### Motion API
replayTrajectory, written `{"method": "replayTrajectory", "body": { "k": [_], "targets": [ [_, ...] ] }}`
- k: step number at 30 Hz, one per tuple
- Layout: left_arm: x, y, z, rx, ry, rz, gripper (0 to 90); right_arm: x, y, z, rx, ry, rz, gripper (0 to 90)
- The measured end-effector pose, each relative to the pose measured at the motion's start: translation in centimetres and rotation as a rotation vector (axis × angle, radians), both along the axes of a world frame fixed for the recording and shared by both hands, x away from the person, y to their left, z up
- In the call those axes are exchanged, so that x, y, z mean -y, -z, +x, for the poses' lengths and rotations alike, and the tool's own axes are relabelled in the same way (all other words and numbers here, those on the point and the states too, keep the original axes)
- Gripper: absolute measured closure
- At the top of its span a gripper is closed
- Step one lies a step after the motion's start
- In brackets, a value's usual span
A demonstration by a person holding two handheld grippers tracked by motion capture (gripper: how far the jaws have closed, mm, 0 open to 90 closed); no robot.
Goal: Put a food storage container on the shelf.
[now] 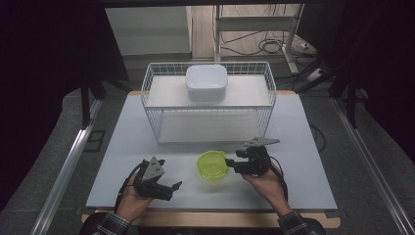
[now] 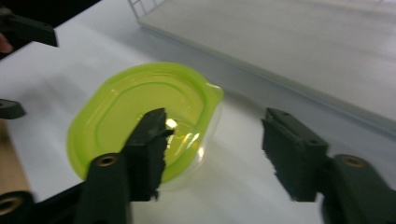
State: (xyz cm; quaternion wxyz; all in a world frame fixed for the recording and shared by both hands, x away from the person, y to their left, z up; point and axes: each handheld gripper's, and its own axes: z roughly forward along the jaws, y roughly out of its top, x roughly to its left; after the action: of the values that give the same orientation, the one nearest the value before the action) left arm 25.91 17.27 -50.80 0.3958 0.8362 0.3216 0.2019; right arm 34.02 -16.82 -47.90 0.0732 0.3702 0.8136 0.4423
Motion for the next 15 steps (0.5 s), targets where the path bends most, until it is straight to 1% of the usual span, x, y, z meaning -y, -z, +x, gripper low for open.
{"method": "replayTrajectory", "body": {
  "k": [1, 2, 3, 4, 5, 7, 8, 9, 10, 13, 15],
  "targets": [
    [0.0, 0.0, 0.0, 0.000, 0.000, 0.000, 5.7, 0.1, 0.2, 0.4, -0.043, -0.005, 0.031, 49.8],
    [0.0, 0.0, 0.0, -0.001, 0.000, 0.001, 5.7, 0.1, 0.3, 0.6, -0.054, -0.004, 0.046, 52.0],
    [0.0, 0.0, 0.0, 0.000, 0.000, 0.002, 5.7, 0.2, 0.4, 0.8, -0.073, 0.002, 0.050, 53.7],
    [0.0, 0.0, 0.0, 0.000, 0.000, 0.002, 5.7, 0.2, 0.4, 0.8, -0.073, 0.002, 0.050, 53.7],
    [0.1, 0.0, 0.0, 0.000, -0.001, 0.003, 5.7, 0.2, 0.5, 1.0, -0.084, 0.000, 0.058, 54.7],
    [0.1, 0.0, 0.0, -0.002, 0.001, 0.004, 5.7, 0.2, 0.8, 1.4, -0.119, 0.000, 0.089, 56.9],
    [0.1, 0.1, 0.0, -0.002, 0.001, 0.004, 5.7, 0.1, 0.9, 1.5, -0.129, -0.002, 0.094, 57.4],
    [0.1, 0.1, 0.0, -0.003, 0.001, 0.006, 5.7, 0.1, 0.9, 1.5, -0.129, -0.002, 0.094, 57.4],
    [0.1, 0.1, 0.0, -0.002, 0.002, 0.008, 5.7, -0.1, 1.0, 1.7, -0.154, -0.001, 0.095, 58.3],
    [0.1, 0.1, 0.0, -0.002, 0.003, 0.010, 5.7, -0.5, 1.3, 2.0, -0.199, 0.004, 0.102, 59.3],
    [0.1, 0.1, 0.0, -0.003, 0.004, 0.010, 5.7, -0.5, 1.6, 2.2, -0.229, 0.012, 0.115, 61.0]
  ]
}}
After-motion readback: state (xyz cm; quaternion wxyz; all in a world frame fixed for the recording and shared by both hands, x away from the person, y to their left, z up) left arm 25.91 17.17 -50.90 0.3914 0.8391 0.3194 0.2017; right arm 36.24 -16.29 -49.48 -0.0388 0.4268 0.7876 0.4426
